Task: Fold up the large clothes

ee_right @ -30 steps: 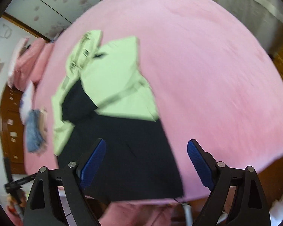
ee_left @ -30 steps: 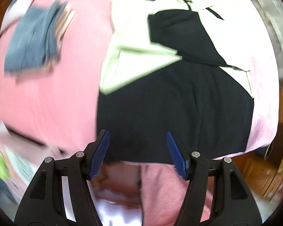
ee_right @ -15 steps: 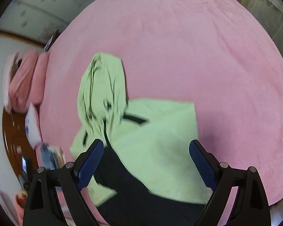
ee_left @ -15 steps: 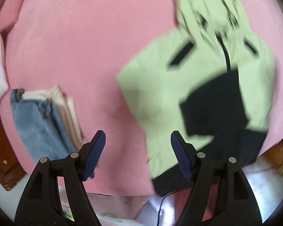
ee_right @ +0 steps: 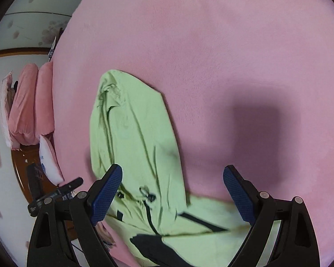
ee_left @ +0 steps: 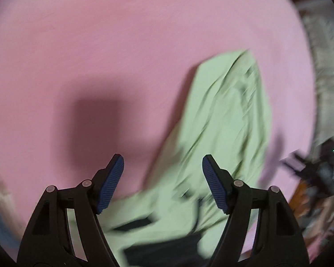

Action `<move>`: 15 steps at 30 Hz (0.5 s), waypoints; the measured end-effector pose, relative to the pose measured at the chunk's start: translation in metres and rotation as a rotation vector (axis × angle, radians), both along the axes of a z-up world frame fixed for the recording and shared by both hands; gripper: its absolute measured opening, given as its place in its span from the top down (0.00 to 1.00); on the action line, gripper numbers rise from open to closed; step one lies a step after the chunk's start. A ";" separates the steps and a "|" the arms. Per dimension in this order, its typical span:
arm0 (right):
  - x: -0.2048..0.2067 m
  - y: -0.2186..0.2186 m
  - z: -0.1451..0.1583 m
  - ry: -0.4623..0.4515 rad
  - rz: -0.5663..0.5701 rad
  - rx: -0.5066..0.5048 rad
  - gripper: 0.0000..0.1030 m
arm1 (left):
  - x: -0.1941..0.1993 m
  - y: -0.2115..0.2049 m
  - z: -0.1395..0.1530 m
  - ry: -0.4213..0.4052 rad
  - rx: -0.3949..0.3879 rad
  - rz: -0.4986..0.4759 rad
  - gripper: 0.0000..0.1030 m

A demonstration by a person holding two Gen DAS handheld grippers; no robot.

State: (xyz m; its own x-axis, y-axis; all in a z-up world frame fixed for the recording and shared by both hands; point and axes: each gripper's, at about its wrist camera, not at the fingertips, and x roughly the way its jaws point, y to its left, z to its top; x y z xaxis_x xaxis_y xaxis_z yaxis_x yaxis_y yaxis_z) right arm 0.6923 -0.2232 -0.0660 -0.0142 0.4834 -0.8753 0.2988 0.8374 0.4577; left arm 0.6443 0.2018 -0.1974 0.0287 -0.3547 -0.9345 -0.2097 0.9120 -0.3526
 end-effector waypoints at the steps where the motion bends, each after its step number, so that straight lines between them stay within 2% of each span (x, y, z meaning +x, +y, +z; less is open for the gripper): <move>1: 0.006 0.000 -0.009 -0.002 -0.003 0.020 0.10 | 0.008 -0.004 -0.007 -0.039 -0.033 0.029 0.32; 3: 0.015 -0.001 -0.025 -0.018 -0.027 0.096 0.10 | 0.016 -0.014 -0.018 -0.091 -0.079 0.032 0.32; 5: 0.022 -0.003 -0.042 -0.036 -0.068 0.203 0.10 | 0.024 -0.024 -0.029 -0.122 -0.086 0.016 0.32; 7: 0.026 -0.006 -0.053 -0.057 -0.100 0.250 0.10 | 0.033 -0.031 -0.045 -0.115 -0.083 0.032 0.32; 10: 0.038 -0.013 -0.055 -0.105 -0.136 0.303 0.13 | 0.038 -0.033 -0.065 -0.097 -0.139 0.115 0.32; 11: 0.046 -0.014 -0.053 -0.125 -0.134 0.322 0.24 | 0.041 -0.033 -0.068 -0.095 -0.150 0.130 0.32; 12: 0.052 -0.013 -0.051 -0.142 -0.127 0.327 0.40 | 0.048 -0.036 -0.071 -0.088 -0.155 0.124 0.32; 14: 0.069 -0.010 -0.044 -0.168 -0.094 0.281 0.58 | 0.055 -0.046 -0.072 -0.094 -0.113 0.073 0.34; 15: 0.077 -0.005 -0.041 -0.178 -0.064 0.235 0.60 | 0.059 -0.052 -0.069 -0.113 -0.082 0.042 0.43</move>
State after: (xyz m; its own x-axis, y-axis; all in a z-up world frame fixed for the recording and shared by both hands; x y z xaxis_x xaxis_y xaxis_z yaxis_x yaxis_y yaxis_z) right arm 0.7694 -0.2286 -0.1071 0.1660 0.6681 -0.7254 0.2452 0.6845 0.6865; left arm 0.7029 0.1500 -0.2667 0.1483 -0.4260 -0.8925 -0.2021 0.8703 -0.4491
